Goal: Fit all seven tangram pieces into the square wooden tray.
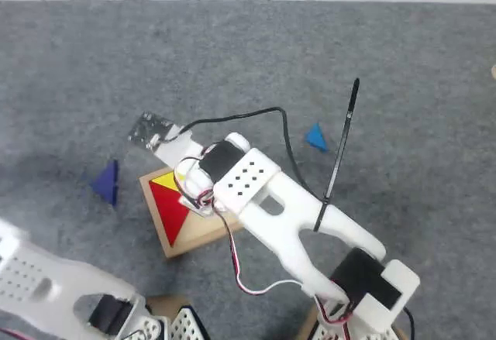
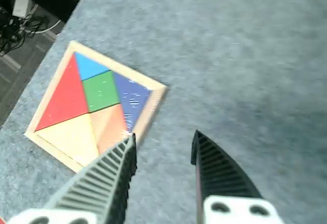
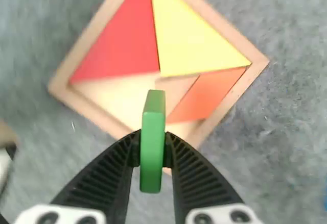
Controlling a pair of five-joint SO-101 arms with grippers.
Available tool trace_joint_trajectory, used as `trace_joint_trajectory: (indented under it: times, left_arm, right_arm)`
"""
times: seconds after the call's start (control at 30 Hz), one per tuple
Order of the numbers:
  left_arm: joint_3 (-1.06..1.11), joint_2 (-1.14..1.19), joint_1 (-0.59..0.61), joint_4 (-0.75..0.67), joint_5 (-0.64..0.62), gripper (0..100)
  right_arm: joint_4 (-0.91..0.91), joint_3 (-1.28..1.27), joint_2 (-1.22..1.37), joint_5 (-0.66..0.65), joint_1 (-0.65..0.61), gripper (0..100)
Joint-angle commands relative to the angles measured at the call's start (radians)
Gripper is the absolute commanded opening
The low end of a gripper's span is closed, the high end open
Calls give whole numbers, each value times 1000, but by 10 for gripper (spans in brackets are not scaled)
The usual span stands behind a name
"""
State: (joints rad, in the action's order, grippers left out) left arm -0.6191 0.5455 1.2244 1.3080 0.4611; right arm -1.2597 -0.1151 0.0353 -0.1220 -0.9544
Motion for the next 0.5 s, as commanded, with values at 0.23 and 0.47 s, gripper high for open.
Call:
trace_joint_trajectory:
  times: [0.23, 0.47]
  left_arm:
    - [-240, 152, 38, 12, 11, 171]
    - [-242, 152, 37, 12, 11, 171]
  right_arm:
    - [67, 9, 163, 137, -99, 8]
    - [44, 25, 177, 147, -119, 9]
